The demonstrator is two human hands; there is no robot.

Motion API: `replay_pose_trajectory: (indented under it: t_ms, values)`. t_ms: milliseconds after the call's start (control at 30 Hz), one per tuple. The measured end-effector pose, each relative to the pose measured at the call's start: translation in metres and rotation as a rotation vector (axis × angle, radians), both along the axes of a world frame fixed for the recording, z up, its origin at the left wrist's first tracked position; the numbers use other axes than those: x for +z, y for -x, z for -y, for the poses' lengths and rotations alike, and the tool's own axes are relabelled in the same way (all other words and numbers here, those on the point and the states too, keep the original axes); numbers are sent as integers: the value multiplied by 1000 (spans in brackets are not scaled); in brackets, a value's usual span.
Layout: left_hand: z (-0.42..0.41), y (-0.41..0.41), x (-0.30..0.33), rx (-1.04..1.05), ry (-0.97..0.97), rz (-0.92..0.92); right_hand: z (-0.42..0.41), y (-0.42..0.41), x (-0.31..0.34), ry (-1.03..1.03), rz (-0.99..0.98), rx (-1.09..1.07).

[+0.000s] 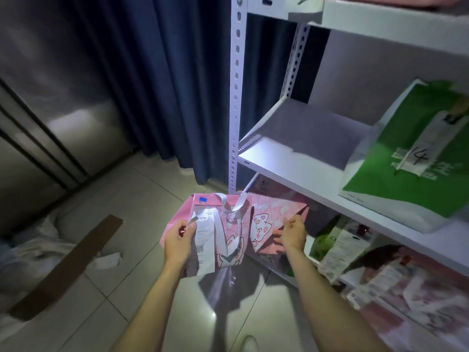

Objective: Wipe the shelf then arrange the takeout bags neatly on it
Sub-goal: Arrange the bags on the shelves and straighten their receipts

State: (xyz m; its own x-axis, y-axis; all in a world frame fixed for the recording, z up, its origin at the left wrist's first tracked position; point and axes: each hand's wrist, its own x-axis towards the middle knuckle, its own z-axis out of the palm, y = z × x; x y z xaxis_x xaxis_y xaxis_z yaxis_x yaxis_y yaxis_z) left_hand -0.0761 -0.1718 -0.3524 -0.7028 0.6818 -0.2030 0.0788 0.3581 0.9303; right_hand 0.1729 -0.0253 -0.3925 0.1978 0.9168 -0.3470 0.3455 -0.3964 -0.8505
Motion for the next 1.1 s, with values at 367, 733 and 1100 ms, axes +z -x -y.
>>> replay_pose_trajectory:
  t_ms: [367,733,1100]
  values:
    - [72,-17,32,-156,-51,-9,148,-30,26,-98,246,-94]
    - [135,-91,77,-347,-126,-5,277,-138,88,-429,454,-290]
    - [123,-192,124,-468,-238,-160,289,-278,186,-612,483,-563]
